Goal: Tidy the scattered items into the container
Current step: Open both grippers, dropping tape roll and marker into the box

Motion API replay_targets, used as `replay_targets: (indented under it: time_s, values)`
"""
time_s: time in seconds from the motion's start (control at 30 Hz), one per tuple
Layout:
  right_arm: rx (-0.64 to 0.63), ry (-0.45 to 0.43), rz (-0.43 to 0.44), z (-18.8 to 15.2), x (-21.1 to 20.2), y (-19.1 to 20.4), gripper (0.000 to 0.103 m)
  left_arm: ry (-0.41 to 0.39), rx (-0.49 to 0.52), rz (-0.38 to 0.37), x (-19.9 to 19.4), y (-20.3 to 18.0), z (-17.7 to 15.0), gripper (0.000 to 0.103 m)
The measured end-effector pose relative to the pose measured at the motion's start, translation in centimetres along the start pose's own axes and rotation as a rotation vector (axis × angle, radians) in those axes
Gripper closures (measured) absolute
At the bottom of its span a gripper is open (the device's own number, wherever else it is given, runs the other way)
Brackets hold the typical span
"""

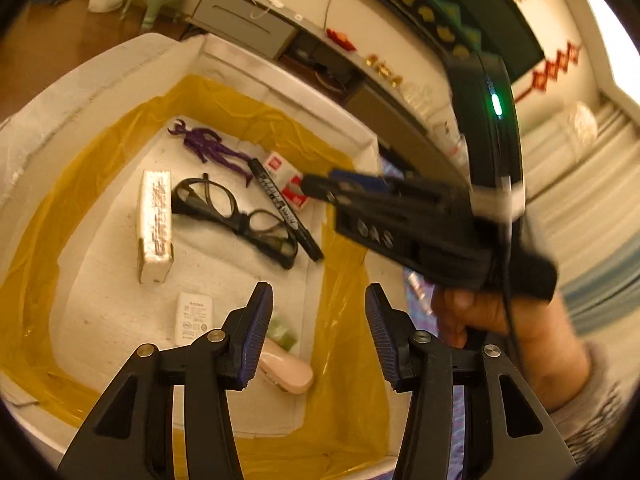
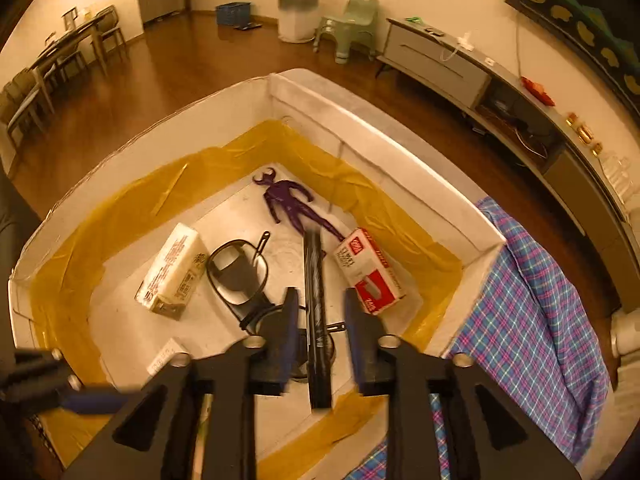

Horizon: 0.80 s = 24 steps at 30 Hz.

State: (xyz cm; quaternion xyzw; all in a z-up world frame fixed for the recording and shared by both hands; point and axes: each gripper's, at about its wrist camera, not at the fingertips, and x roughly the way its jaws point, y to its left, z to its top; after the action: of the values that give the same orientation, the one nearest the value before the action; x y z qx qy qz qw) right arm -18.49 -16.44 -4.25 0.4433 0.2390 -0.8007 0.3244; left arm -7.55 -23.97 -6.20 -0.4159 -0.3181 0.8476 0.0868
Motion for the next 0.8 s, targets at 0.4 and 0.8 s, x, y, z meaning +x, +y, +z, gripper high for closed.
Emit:
replay_targets:
  time_s: [0.4, 0.8]
  values:
    - [0.006, -0.027, 0.025, -1.3, -2.4, 0.2, 0.066, -0.047, 0.096, 0.133, -0.5, -1.8, -0.4, 0.052]
    - [0.086, -0.106, 0.125, -3.2, -7.6, -0.6, 0.063, -0.182, 0.237, 0.272, -2.7, -4.4, -0.6, 0.052]
